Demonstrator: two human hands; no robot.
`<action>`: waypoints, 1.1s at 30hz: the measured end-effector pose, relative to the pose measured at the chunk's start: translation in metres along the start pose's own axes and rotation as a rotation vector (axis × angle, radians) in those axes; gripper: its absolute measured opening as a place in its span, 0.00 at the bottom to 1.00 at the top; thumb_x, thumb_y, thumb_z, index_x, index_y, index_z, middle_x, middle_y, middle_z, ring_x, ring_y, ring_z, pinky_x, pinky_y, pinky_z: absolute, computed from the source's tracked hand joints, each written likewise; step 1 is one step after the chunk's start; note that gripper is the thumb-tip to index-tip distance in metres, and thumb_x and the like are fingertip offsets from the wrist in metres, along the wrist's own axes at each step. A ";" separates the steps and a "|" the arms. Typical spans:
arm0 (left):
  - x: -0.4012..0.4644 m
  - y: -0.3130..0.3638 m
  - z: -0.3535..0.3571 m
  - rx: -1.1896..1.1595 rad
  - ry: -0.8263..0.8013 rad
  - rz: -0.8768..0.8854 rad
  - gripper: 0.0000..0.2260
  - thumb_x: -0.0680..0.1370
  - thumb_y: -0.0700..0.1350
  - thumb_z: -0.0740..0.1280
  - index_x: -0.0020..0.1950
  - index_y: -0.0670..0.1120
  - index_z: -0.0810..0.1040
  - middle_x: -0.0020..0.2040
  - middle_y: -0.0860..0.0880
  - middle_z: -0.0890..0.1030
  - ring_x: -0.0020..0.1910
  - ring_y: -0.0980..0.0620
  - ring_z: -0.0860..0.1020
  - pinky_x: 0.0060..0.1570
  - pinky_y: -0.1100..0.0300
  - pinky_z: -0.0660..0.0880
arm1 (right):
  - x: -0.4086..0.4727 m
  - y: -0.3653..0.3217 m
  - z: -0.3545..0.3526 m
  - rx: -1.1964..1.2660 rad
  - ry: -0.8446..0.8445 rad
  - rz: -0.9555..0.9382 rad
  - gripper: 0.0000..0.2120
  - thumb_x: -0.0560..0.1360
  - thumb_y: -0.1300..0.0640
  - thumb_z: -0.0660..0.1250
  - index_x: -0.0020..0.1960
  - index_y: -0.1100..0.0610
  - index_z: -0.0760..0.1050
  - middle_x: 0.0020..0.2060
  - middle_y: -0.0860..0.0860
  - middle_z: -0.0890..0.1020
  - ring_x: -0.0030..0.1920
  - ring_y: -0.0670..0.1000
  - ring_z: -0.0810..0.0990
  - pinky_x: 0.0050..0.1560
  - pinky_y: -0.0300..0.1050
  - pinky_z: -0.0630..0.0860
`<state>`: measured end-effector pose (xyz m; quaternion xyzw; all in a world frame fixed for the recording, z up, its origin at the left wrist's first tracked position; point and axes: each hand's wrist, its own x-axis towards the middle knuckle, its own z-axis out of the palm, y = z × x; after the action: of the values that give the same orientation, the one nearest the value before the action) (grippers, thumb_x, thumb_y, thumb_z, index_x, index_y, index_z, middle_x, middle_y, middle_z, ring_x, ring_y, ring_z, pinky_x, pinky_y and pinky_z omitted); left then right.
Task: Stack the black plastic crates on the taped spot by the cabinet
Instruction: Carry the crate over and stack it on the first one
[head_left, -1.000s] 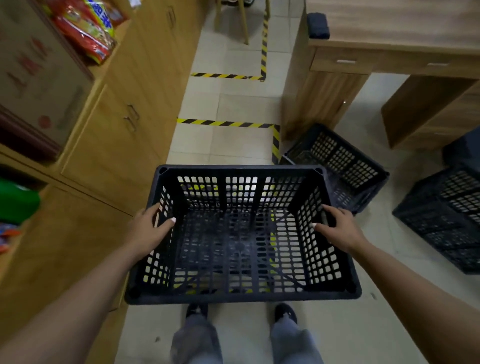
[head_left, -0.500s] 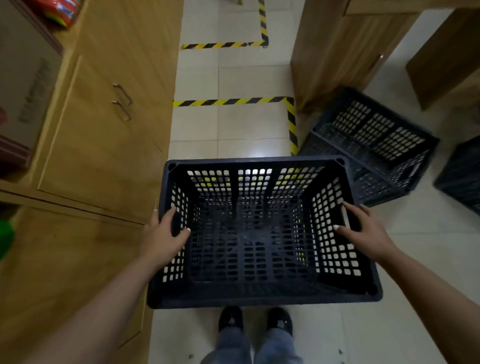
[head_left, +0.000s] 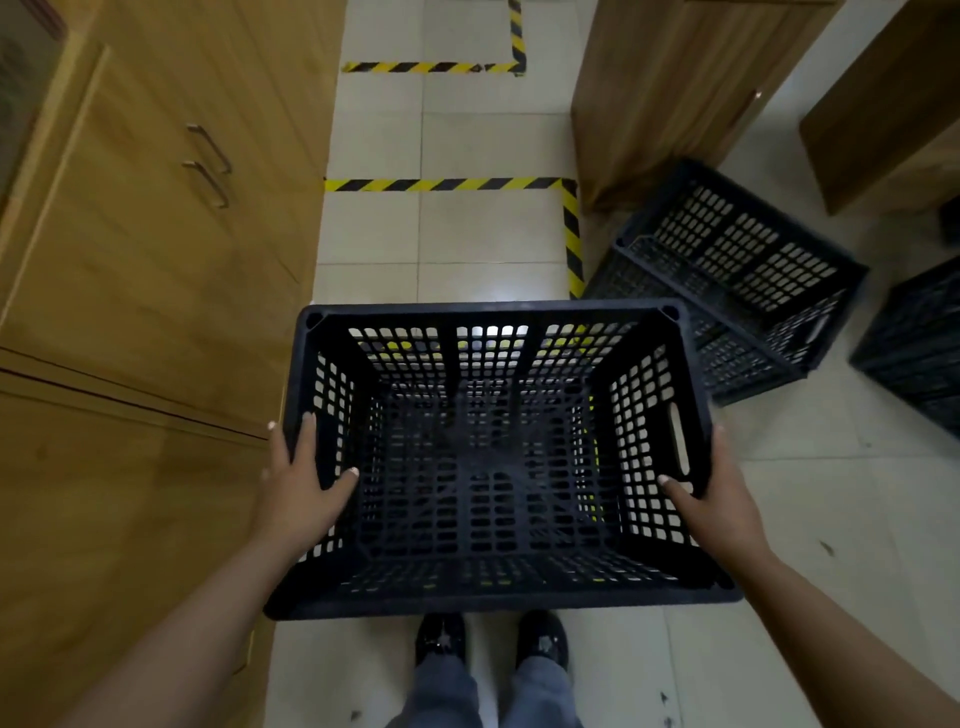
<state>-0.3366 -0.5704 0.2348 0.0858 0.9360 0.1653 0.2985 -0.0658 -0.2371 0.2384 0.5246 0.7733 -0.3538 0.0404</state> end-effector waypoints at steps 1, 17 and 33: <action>-0.003 -0.001 0.004 0.013 -0.001 0.000 0.39 0.75 0.61 0.64 0.78 0.60 0.43 0.79 0.50 0.37 0.76 0.35 0.51 0.63 0.38 0.69 | -0.003 0.001 0.002 -0.018 0.008 0.011 0.42 0.71 0.51 0.71 0.76 0.46 0.49 0.68 0.54 0.72 0.65 0.58 0.74 0.58 0.58 0.75; 0.016 0.011 -0.013 0.086 0.116 -0.020 0.37 0.71 0.69 0.61 0.77 0.58 0.57 0.79 0.45 0.46 0.72 0.32 0.58 0.67 0.41 0.63 | -0.001 -0.010 0.028 0.027 0.260 -0.007 0.32 0.73 0.45 0.68 0.74 0.46 0.61 0.61 0.52 0.77 0.60 0.56 0.76 0.49 0.53 0.74; 0.024 -0.006 -0.009 0.134 0.049 0.046 0.36 0.72 0.69 0.60 0.77 0.58 0.56 0.79 0.48 0.37 0.74 0.34 0.53 0.68 0.41 0.62 | -0.004 -0.007 0.039 0.006 0.211 0.018 0.35 0.75 0.51 0.68 0.77 0.51 0.55 0.67 0.58 0.71 0.65 0.59 0.71 0.58 0.57 0.71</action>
<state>-0.3612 -0.5725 0.2266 0.1228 0.9498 0.1111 0.2655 -0.0820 -0.2647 0.2140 0.5660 0.7673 -0.2987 -0.0398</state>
